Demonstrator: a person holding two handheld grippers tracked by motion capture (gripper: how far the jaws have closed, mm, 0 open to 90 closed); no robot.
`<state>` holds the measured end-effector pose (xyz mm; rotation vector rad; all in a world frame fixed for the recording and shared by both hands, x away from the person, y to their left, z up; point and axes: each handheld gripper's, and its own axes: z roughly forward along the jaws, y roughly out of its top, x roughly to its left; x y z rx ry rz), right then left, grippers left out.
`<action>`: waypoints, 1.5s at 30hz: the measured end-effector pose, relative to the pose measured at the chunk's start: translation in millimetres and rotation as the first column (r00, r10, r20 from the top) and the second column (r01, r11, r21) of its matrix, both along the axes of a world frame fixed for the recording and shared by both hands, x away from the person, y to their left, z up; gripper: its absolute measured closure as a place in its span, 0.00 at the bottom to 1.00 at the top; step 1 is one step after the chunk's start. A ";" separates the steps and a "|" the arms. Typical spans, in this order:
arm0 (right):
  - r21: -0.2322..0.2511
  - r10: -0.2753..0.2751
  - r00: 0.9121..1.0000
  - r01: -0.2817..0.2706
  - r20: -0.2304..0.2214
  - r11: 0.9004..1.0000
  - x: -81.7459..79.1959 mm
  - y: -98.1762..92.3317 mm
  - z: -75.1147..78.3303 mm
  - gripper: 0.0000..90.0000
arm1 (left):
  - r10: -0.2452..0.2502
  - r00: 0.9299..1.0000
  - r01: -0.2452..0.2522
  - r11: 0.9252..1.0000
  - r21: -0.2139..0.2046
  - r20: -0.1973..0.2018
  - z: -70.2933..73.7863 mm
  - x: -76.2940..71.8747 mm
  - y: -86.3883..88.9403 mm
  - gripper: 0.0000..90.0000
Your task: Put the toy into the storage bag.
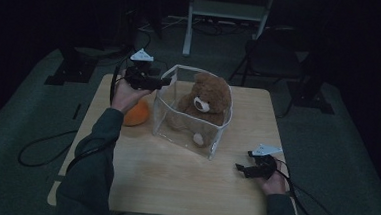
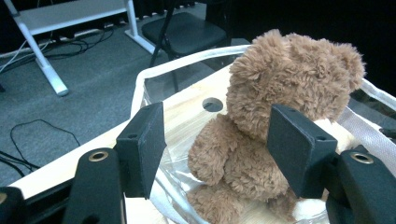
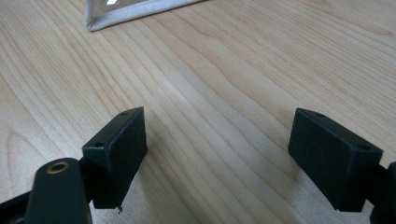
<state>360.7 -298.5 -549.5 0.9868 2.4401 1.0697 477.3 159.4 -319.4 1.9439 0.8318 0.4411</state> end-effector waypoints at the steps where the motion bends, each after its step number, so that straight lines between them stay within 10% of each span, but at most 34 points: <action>1: 0.000 0.000 1.000 0.000 0.000 1.000 0.0 0.0 0.0 0.21 | 0.004 1.000 -0.004 1.000 -0.002 -0.001 -0.7 -0.1 0.9 0.42; 45: 0.000 -0.002 1.000 0.002 0.000 1.000 -0.3 0.1 0.0 0.21 | 0.069 0.995 -0.069 0.998 0.016 -0.069 -36.0 -5.0 34.8 0.42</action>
